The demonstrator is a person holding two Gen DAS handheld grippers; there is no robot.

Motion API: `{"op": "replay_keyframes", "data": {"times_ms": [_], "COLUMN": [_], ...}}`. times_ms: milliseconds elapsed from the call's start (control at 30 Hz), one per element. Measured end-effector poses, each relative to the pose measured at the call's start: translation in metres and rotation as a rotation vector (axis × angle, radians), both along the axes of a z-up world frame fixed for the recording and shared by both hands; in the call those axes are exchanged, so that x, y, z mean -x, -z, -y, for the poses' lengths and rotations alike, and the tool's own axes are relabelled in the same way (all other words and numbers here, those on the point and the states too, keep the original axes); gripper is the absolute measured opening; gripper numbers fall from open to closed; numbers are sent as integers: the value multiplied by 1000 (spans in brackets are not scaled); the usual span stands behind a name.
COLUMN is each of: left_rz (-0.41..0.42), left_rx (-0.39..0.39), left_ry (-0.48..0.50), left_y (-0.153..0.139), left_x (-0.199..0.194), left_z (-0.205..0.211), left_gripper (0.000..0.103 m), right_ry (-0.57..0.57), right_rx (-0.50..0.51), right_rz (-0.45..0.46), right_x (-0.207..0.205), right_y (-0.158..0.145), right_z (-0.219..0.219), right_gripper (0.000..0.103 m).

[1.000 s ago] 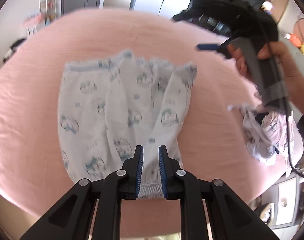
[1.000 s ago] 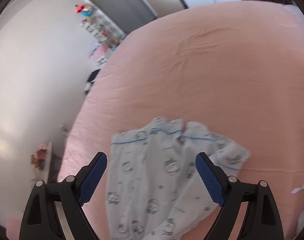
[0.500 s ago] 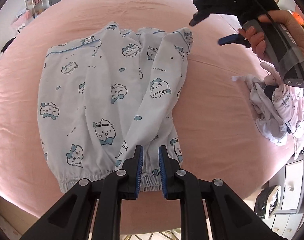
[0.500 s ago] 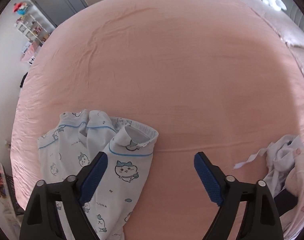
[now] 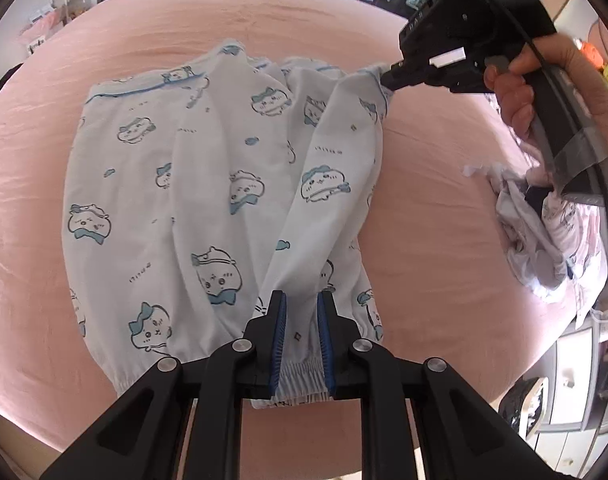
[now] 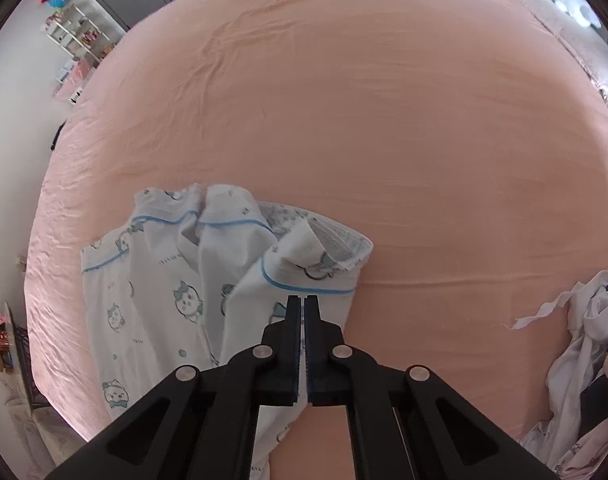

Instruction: Fold clothes

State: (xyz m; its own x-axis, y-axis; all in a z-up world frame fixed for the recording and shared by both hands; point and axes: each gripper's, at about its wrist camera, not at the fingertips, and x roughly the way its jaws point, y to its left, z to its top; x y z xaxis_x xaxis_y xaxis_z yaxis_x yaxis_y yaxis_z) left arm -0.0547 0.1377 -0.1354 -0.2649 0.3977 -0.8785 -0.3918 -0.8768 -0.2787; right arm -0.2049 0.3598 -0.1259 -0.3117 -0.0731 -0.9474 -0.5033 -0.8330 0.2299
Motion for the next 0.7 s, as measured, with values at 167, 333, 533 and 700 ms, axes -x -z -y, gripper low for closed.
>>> {"op": "replay_keyframes", "data": {"times_ms": [167,333,533,700], "left_rz": [-42,-51,-15,31], "left_rx": [-14,-35,1,-30], "left_ry": [1,39,137,130], "left_y": [-10,-13,5,5], "left_x": [-3,-4,7,13], "left_z": [7,10,-7,-4], "left_gripper": [3,2,2,4], "right_ry": [-20,7,3,-27], "right_rx": [2,77,68,68], "right_rz": [-6,22,91,112], "right_x": [-3,-5,-2,0], "right_y": [-5,3,8,9], "right_z": [2,1,4,8], "right_gripper": [0,0,1,32]}}
